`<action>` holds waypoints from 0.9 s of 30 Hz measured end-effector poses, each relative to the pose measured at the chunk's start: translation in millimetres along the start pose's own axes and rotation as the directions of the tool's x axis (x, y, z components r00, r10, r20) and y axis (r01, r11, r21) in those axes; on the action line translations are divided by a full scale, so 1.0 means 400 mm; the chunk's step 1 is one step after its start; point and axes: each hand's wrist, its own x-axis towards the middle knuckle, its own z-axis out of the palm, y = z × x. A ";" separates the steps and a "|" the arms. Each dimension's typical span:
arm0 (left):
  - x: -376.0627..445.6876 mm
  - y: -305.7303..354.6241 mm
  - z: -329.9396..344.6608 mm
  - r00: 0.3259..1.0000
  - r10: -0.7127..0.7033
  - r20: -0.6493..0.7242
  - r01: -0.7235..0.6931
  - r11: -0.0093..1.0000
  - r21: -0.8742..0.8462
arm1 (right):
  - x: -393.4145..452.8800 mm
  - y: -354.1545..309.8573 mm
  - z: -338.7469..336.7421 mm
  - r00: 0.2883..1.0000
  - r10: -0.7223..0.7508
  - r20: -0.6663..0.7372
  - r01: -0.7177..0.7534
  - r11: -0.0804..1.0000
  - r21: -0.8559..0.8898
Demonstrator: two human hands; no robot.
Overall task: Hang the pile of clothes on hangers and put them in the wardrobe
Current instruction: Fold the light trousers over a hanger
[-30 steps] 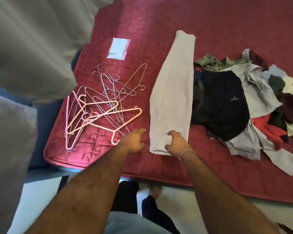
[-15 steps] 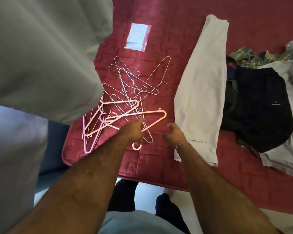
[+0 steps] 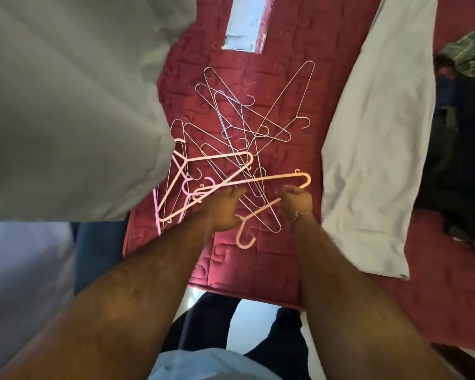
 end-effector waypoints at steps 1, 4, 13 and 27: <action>-0.010 -0.012 0.000 1.000 -0.014 -0.008 0.014 1.000 0.019 | -0.009 -0.002 -0.011 0.999 -0.019 -0.041 0.018 1.000 -0.015; -0.036 -0.040 0.001 0.997 -0.049 -0.056 0.050 0.999 0.014 | -0.084 -0.048 -0.049 0.996 -0.046 -0.077 0.040 0.996 -0.077; -0.067 -0.114 0.049 0.986 -0.051 -0.162 0.012 0.973 -0.230 | -0.231 -0.147 -0.134 0.999 0.020 0.044 -0.028 0.981 0.192; -0.176 0.061 -0.154 0.900 -0.121 -0.419 -0.165 0.794 -0.585 | -0.334 -0.218 -0.193 0.718 -0.692 0.074 0.691 0.696 -0.195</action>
